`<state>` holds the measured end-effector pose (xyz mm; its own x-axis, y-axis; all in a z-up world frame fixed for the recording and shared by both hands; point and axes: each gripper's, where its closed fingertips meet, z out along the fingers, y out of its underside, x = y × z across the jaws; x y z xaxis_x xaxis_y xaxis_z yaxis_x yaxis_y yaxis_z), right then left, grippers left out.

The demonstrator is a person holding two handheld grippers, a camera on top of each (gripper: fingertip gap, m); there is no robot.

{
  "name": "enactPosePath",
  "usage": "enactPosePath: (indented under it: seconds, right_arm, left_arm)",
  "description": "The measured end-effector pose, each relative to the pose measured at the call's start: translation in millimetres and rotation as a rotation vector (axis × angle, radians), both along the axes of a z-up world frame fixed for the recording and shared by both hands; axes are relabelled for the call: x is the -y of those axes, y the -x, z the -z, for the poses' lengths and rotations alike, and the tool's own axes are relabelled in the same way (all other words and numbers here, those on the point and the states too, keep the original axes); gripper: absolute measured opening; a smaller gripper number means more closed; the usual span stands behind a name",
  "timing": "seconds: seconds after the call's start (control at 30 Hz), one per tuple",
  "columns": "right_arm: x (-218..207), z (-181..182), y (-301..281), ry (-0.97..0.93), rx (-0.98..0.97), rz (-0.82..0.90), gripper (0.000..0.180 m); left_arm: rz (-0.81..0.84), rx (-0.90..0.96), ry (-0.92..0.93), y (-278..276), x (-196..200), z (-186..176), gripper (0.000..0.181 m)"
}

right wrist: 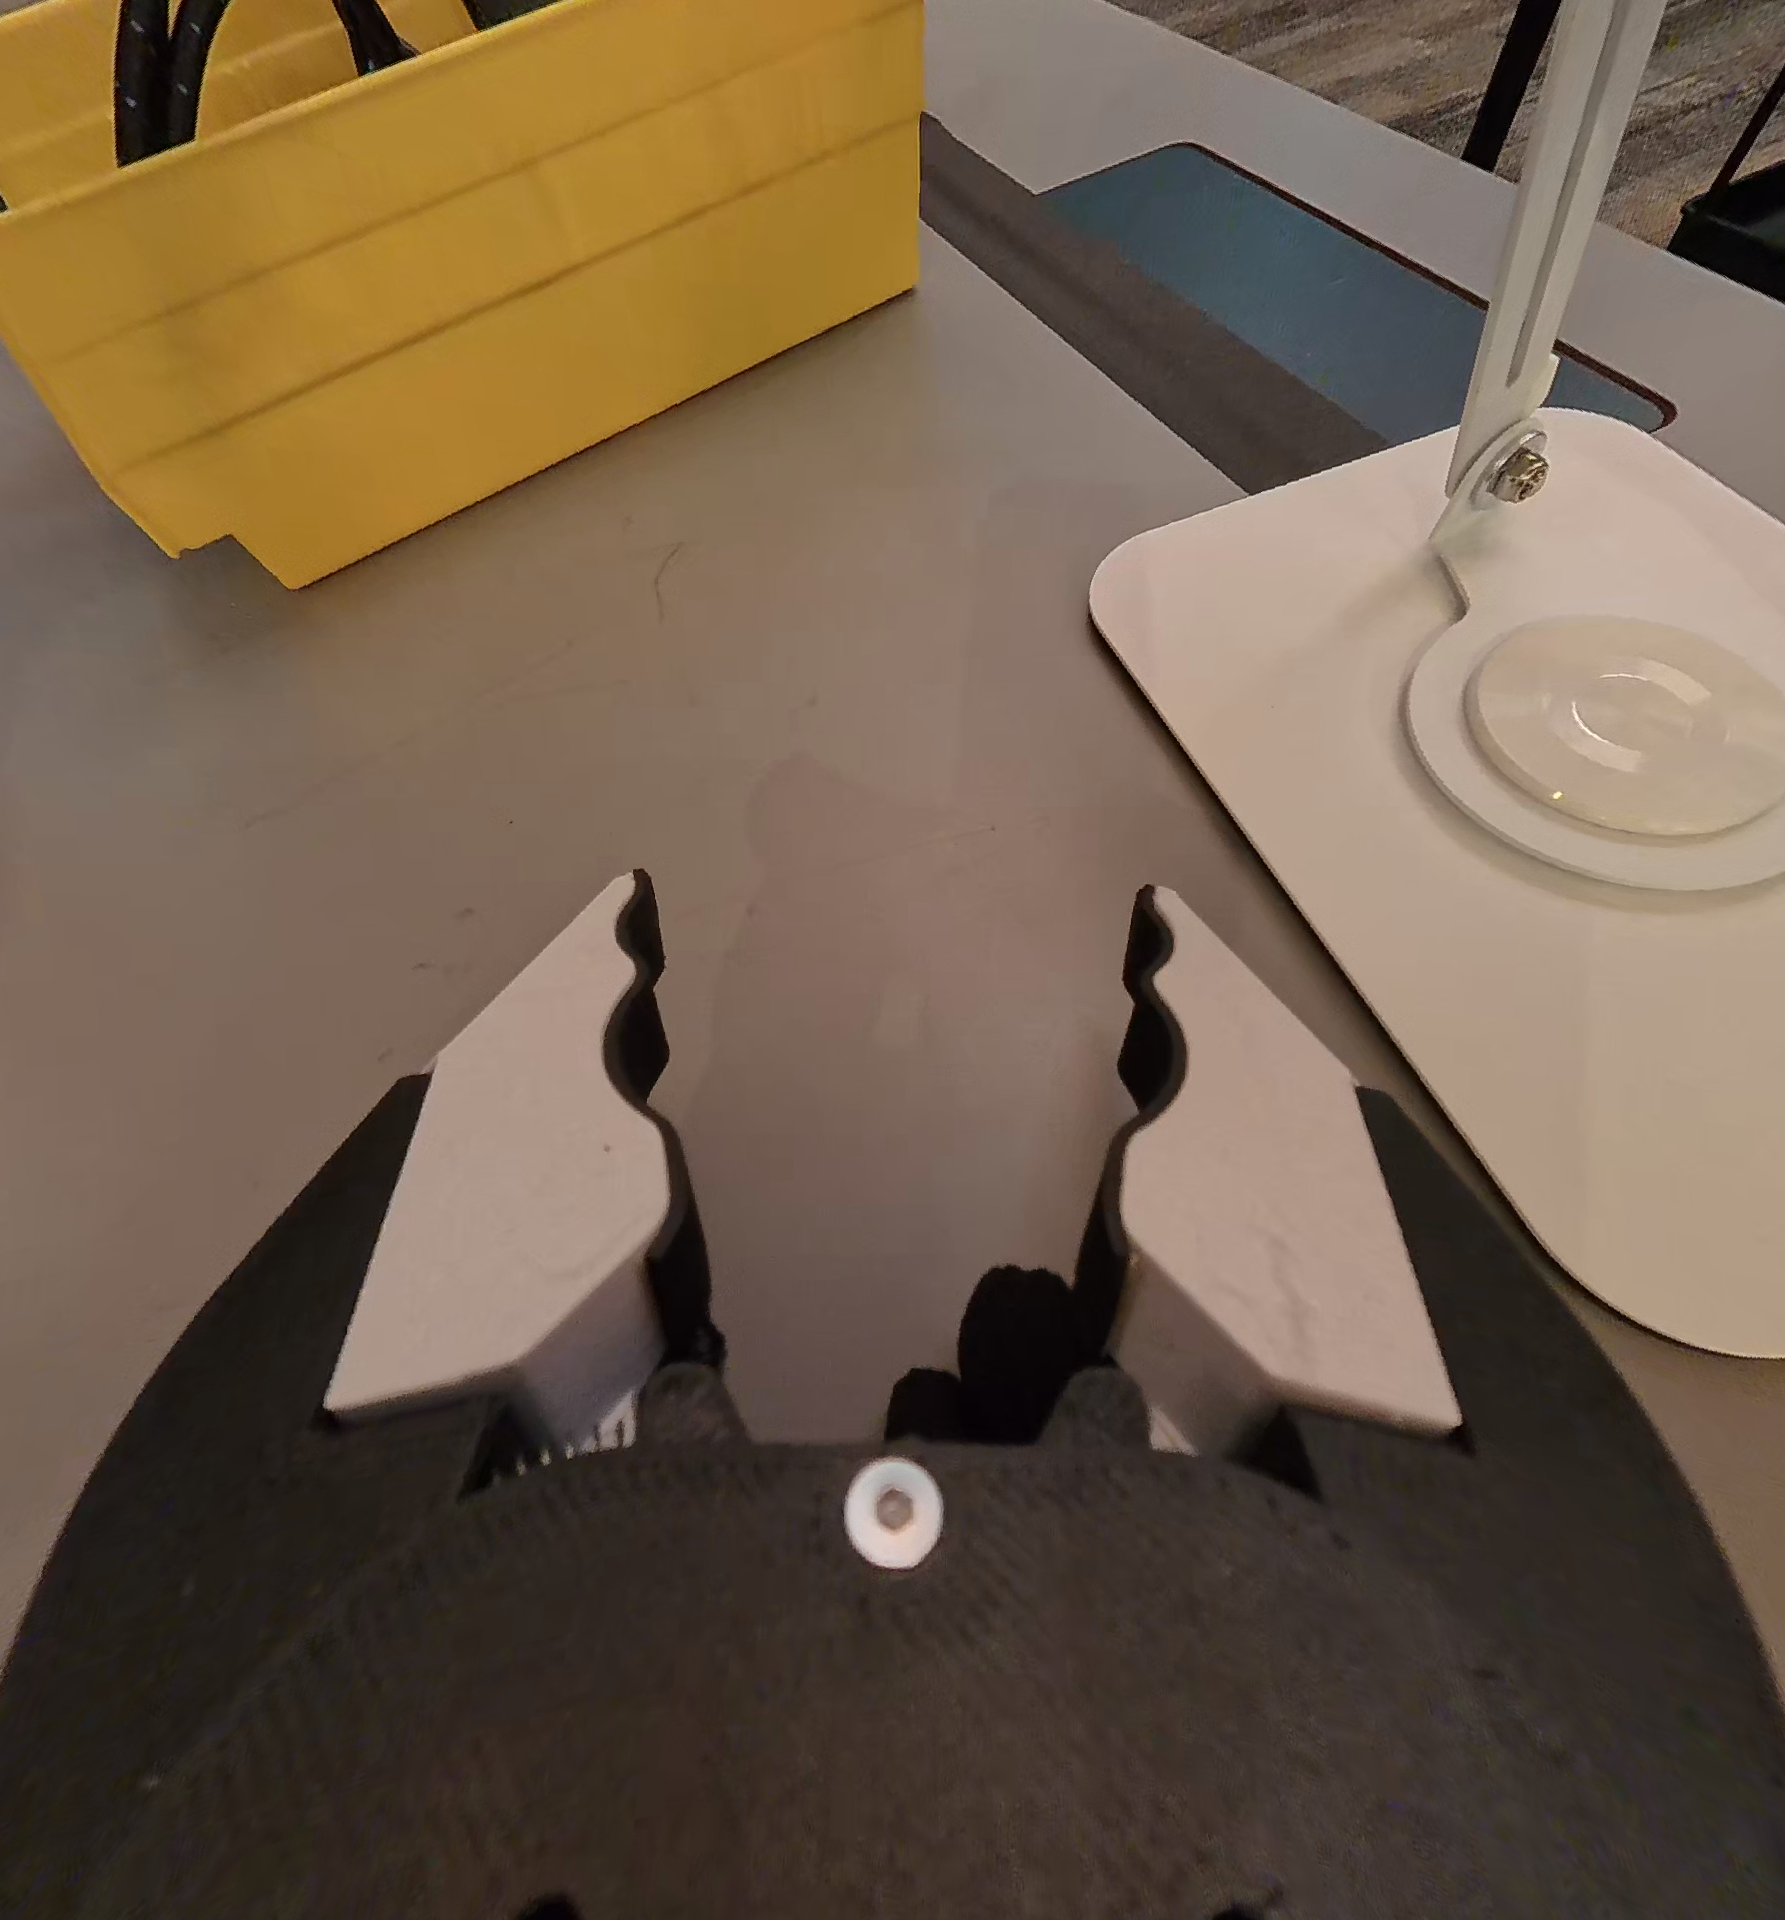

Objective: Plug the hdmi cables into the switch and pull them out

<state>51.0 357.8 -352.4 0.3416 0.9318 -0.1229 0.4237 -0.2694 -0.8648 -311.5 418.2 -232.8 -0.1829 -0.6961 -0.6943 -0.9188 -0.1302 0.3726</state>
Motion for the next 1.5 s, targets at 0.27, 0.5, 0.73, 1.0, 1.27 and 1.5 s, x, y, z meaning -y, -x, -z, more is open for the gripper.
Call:
enactPosePath:
  seconds: [0.27,0.5,0.73,1.0,1.27,1.5]
  right_arm:
    - [0.0,0.1,0.0,0.001,0.001,0.0,0.088]
    - [0.0,0.3,0.1,0.0,0.002,0.0,0.088]
    - [-0.1,0.5,0.2,0.0,0.004,0.0,0.088]
    - [-0.3,0.2,0.3,0.002,0.001,0.0,0.088]
    - [-0.2,-0.8,0.3,0.009,-0.008,-0.003,0.088]
    - [-2.7,-4.4,-6.1,0.008,-0.03,0.001,0.084]
  left_arm:
    - [-0.028,0.037,-0.102,16.0,12.2,-38.6,0.004]
    - [-0.052,0.056,-0.188,26.3,17.8,-68.6,0.004]
    - [-0.065,0.07,-0.294,32.5,19.5,-115.0,0.006]
    - [-0.072,0.072,-0.433,30.9,22.1,-184.8,0.008]
    - [-0.03,0.056,-0.539,0.7,28.9,-249.4,0.004]
    - [-0.002,0.12,-0.582,-51.8,57.8,-284.7,0.004]
